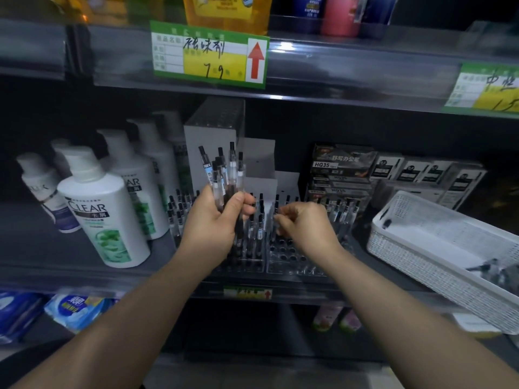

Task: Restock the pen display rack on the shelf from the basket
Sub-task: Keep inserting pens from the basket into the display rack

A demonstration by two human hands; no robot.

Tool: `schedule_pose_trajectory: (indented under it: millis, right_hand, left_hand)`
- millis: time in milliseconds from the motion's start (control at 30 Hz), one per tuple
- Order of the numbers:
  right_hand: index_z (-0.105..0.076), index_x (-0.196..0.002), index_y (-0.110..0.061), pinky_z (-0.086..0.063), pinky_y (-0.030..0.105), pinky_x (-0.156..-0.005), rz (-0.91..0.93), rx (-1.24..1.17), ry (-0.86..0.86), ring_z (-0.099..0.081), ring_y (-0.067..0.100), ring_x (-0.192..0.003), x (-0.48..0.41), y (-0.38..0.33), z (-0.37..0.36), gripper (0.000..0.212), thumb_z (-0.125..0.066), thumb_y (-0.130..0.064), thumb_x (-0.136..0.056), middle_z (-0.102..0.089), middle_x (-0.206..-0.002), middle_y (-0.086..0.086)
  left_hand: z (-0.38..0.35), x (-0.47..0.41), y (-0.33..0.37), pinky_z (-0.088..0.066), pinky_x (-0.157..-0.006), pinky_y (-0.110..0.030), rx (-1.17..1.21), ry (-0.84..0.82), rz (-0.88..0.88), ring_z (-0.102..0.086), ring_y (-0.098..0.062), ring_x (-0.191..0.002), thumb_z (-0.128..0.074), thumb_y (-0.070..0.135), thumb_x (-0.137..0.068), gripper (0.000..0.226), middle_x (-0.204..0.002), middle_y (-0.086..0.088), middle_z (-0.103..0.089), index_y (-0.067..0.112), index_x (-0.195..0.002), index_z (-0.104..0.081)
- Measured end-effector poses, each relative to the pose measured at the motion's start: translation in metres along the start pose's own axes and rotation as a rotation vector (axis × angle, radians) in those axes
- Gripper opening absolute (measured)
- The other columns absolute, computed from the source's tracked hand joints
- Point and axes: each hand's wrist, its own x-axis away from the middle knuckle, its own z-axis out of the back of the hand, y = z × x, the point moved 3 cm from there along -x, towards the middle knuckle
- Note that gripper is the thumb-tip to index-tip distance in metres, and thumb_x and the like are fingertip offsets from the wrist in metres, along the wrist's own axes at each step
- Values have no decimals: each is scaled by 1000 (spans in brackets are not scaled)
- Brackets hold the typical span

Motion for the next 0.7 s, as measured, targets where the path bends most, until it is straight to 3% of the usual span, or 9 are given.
schedule_pose_trajectory:
  millis: [267, 367, 467, 533, 600, 700]
  right_hand:
    - [-73, -92, -8, -59, 37, -71, 6, 38, 2, -70, 15, -68, -2, 2, 4, 15, -67, -21, -88, -72, -74, 5]
    - [-73, -96, -9, -59, 32, -71, 6, 51, 9, -68, 9, -67, -1, 1, 12, 16, -70, -21, -86, -72, -77, 2]
    - [-72, -97, -11, -57, 20, -67, 15, 30, 51, -64, 1, -62, 0, -8, 28, 14, -70, -19, -86, -68, -73, -6]
    - [-72, -95, -14, -53, 18, -63, 40, -75, 74, -63, 6, -62, 1, -19, 41, 10, -69, -19, -86, -67, -73, -5]
    - [-71, -94, -16, -53, 22, -61, 48, -311, 17, -62, 14, -64, 5, -32, 51, 9, -67, -20, -88, -69, -77, 8]
    - [-72, -96, -15, -49, 18, -57, 34, -520, -115, -58, 8, -63, 10, -46, 58, 12, -70, -19, -85, -69, -79, 7]
  left_hand:
    - [-1, 3, -4, -54, -87, -43, -25, -19, -11, -68, -12, -84, -50, 21, -99, 12, -85, 5, -72, 26, -93, -59]
    - [-5, 5, -5, -54, -85, -36, -14, -47, 10, -68, -8, -82, -51, 21, -98, 11, -85, 7, -72, 23, -92, -60]
    - [-9, 9, -6, -54, -85, -38, -19, -90, 37, -69, -9, -82, -51, 23, -98, 12, -83, 7, -73, 22, -92, -62]
    - [-12, 12, -7, -55, -85, -39, -43, -133, 45, -69, -8, -82, -51, 24, -98, 13, -83, 7, -73, 20, -95, -63]
    - [-17, 15, -6, -55, -86, -40, -64, -177, 42, -69, -9, -81, -52, 22, -98, 13, -84, 6, -74, 18, -97, -64]
    - [-25, 19, -7, -56, -86, -41, -43, -222, 62, -71, -9, -81, -54, 15, -97, 10, -86, 6, -75, 19, -98, -63]
